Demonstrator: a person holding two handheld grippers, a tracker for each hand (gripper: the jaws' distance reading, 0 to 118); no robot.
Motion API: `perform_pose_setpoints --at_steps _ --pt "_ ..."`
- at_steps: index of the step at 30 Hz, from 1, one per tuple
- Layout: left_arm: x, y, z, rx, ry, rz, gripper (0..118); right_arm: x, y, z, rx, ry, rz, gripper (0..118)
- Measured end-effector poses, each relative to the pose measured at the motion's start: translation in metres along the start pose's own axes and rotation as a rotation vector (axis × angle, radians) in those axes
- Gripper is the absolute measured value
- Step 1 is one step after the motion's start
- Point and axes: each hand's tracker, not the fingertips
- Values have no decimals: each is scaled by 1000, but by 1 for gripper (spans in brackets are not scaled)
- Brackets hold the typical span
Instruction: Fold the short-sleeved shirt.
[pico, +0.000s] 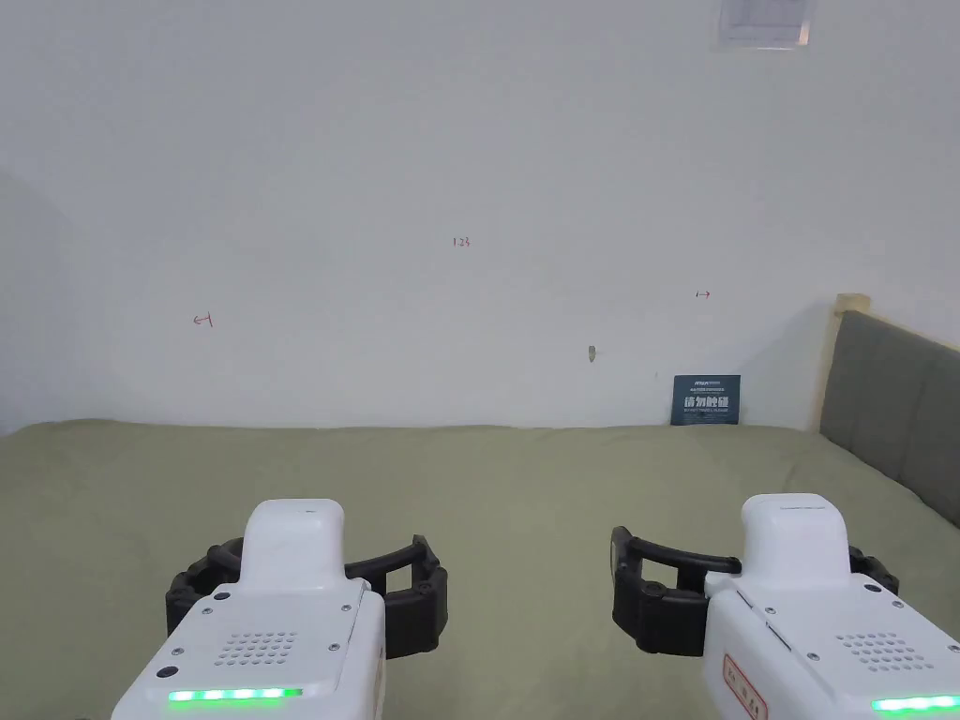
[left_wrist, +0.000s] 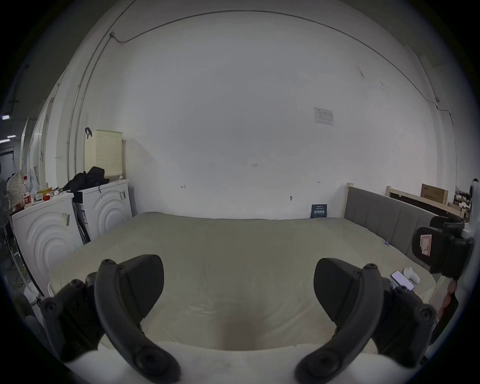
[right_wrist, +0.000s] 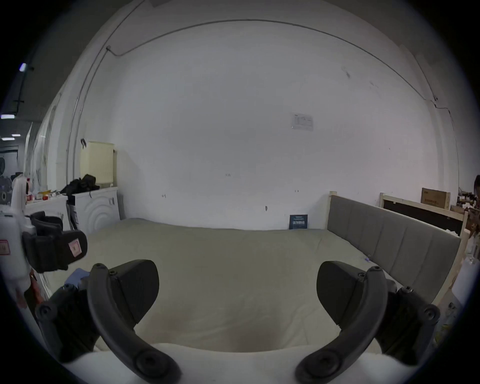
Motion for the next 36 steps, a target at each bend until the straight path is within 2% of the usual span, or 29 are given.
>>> perform_pose_setpoints --at_steps 3,7,10,14,16,26,32,36 --pt "0 1 2 3 1 -3 118 -4 0 -4 -15 -62 15 118" --pt "1 5 4 11 -5 -6 118 -9 -7 -5 -17 -92 56 118" --pt "1 8 5 18 -1 -7 118 -10 -7 -4 -25 -75 42 118" --pt "1 8 6 9 -1 -3 118 -8 -5 -5 -35 -21 -27 118" --pt "0 9 8 10 -1 -9 118 -8 -3 -6 -41 -34 -38 118" --pt "0 9 9 12 -13 -3 118 -15 -1 -13 -90 -92 -14 118" --pt "0 11 11 18 -20 6 118 -5 3 -12 -113 -16 -84 118" --pt "1 10 10 12 -18 5 118 -3 6 -12 -128 -13 -81 118"
